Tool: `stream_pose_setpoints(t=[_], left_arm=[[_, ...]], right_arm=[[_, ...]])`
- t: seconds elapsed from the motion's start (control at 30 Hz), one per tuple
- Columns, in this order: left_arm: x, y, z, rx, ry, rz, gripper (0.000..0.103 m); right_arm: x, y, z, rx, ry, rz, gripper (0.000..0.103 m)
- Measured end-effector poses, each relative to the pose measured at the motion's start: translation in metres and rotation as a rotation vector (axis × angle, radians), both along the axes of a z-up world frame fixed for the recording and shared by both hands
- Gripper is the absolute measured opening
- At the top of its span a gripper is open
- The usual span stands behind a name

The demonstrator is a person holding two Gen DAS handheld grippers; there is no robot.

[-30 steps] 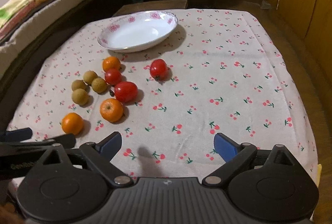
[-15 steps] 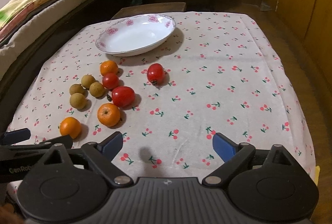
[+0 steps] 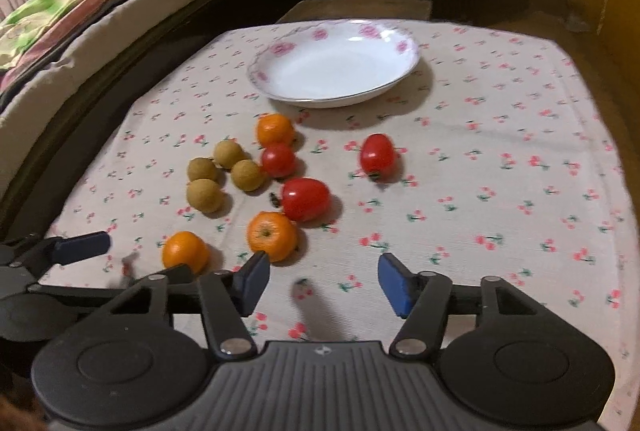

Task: Organize fruits
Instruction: 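Grasp the large orange with the left tool while the right tool grasps the other orange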

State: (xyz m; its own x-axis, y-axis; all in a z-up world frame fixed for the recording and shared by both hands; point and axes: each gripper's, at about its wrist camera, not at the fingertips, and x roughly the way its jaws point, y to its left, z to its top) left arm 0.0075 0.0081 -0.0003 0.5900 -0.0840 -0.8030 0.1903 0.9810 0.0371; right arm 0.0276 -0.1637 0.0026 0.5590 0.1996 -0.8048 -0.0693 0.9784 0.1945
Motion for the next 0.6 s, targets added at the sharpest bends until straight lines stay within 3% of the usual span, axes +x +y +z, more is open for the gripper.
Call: stream_pose_setpoints(t=[0.2,0.4,0.53,0.6], left_arm=[[-0.001,0.0,0.003,-0.01,-0.016,-0.022,0.091],[-0.001,0.001,0.001,-0.019,-0.003,-0.026,0.092],[0.003,0.003,0.0,-0.034,0.007,-0.015,0.092],[0.003,0.003,-0.001,-0.035,0.009,-0.015,0.092]], right_arm=[[0.013,0.015,-0.003,0.02,0.001,0.059,0.056],[0.027,0.027,-0.014,0.028,0.039,0.09,0.047],[0.032,0.033,-0.013,0.004,0.03,0.111,0.033],[0.033,0.037,-0.013,-0.017,0.025,0.127,0.033]])
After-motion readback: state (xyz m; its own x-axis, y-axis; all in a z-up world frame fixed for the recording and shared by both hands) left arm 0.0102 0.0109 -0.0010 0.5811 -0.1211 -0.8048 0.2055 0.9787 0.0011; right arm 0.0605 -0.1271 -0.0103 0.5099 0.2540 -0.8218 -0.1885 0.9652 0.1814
